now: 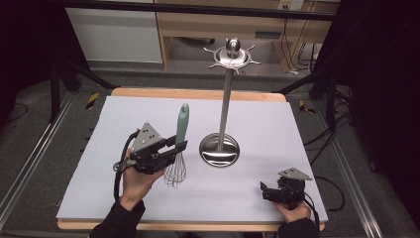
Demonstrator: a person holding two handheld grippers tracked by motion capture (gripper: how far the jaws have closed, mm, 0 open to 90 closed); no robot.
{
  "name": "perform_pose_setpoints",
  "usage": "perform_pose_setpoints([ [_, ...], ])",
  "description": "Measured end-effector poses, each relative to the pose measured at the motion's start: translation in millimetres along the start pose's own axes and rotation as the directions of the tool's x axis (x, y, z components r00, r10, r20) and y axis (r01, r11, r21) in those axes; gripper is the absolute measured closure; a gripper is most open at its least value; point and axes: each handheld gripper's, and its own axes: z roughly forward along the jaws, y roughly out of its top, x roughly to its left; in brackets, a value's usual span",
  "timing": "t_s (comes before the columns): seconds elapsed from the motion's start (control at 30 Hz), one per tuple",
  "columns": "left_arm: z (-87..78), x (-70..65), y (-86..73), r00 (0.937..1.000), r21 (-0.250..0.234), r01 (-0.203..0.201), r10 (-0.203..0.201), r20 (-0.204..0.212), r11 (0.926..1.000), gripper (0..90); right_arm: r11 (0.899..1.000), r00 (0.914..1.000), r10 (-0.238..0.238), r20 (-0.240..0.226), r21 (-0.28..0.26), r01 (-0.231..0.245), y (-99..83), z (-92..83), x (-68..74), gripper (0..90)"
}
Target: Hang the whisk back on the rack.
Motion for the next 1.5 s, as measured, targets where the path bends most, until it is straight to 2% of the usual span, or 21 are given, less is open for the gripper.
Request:
perform_pose_setpoints([
  [0.33, 12.5, -10.9, 18.5, 0.9995, -0.013, -0.018, 0.018, 0.025, 0.9998, 68.7, 1.000, 1.0000, 0.000, -0.003, -0.001, 0.000, 0.0, 0.2, 0.0, 7.9],
  [1.03, 28.6, -29.8, 57.7, 0.9970, -0.044, -0.062, 0.064, 0.043, 0.9971, 68.8, 1.000, 1.0000, 0.003, -0.007, 0.002, -0.003, 0.0, 0.7, -0.8, 7.9],
  [1.5, 38.3, -41.8, 76.4, 0.9948, -0.051, -0.082, 0.085, 0.057, 0.9954, 68.8, 1.000, 0.9999, 0.007, -0.008, 0.000, -0.007, 0.0, 0.5, -1.1, 7.8],
])
